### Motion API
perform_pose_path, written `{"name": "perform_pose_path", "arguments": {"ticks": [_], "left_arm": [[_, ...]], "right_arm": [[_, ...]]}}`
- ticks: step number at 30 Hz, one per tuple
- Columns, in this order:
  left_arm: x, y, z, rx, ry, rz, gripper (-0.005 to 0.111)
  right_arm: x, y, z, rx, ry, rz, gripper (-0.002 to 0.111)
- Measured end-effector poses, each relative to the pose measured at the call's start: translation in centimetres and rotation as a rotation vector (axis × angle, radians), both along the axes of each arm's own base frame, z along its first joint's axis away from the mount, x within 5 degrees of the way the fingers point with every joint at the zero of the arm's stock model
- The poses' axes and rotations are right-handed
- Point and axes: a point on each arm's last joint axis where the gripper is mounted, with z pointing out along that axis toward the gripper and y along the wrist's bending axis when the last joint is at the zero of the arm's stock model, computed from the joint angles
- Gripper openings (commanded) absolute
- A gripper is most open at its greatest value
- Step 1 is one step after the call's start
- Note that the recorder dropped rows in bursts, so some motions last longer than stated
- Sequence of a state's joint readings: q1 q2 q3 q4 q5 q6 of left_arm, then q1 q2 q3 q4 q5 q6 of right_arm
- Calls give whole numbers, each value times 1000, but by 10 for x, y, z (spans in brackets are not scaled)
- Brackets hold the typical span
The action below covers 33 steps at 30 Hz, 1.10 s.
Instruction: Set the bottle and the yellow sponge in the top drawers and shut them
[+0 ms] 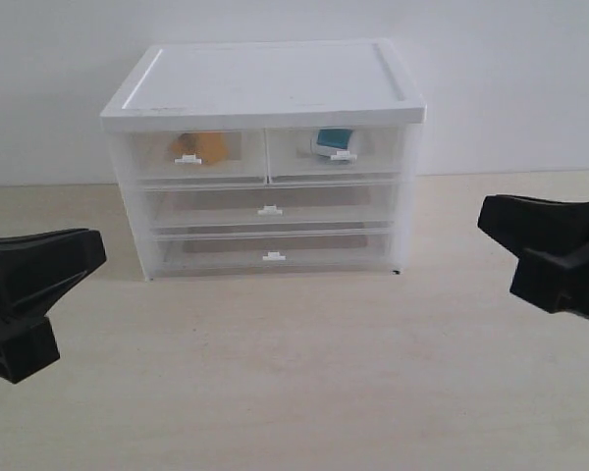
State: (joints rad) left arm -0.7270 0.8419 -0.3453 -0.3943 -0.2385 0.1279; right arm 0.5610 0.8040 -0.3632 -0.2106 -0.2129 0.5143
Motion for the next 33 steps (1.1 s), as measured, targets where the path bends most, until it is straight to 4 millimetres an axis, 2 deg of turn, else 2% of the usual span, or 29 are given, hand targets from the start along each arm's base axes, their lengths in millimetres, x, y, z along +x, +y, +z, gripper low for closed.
{"name": "perform_pose_path", "arguments": {"ticks": [8, 33], "left_arm": [[-1, -1, -4, 11, 42, -13, 4], [-2, 2, -4, 17, 58, -6, 4]], "right_arm": [[0, -2, -6, -33, 61, -16, 0], [0, -2, -7, -36, 67, -18, 0]]}}
